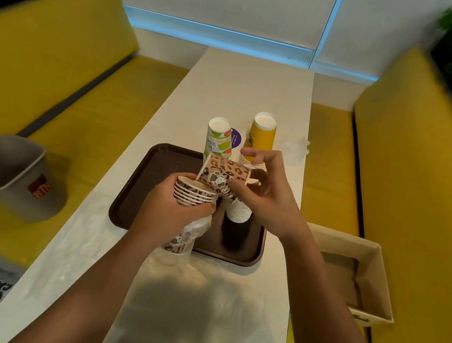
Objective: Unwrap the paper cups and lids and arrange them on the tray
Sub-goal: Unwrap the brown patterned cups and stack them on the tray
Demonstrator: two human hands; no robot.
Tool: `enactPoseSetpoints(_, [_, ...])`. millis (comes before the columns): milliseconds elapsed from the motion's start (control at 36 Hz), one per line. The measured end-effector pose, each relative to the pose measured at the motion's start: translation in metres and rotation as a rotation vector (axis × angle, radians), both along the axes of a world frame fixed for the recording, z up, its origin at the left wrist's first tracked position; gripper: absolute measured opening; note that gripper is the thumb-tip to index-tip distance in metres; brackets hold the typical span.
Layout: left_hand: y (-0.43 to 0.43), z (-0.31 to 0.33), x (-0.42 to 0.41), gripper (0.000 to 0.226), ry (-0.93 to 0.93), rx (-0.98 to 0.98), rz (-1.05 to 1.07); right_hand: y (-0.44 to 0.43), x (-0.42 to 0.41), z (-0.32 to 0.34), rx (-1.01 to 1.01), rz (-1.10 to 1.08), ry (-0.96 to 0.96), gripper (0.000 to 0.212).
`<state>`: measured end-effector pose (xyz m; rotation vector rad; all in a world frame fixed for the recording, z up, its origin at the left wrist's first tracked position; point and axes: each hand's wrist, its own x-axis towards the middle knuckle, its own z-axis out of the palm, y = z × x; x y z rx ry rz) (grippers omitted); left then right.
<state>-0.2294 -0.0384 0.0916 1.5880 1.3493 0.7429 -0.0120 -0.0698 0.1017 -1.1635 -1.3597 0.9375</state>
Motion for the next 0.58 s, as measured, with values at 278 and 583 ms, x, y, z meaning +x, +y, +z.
enactPoseSetpoints(278, [0.010, -0.006, 0.001, 0.062, -0.034, -0.001, 0.051, 0.018, 0.004, 0.003, 0.175, -0.176, -0.378, 0.069])
enactPoseSetpoints(583, [0.016, -0.008, 0.001, 0.067, -0.036, -0.020, 0.030, 0.042, 0.008, -0.069, -0.168, -0.342, -0.668, 0.045])
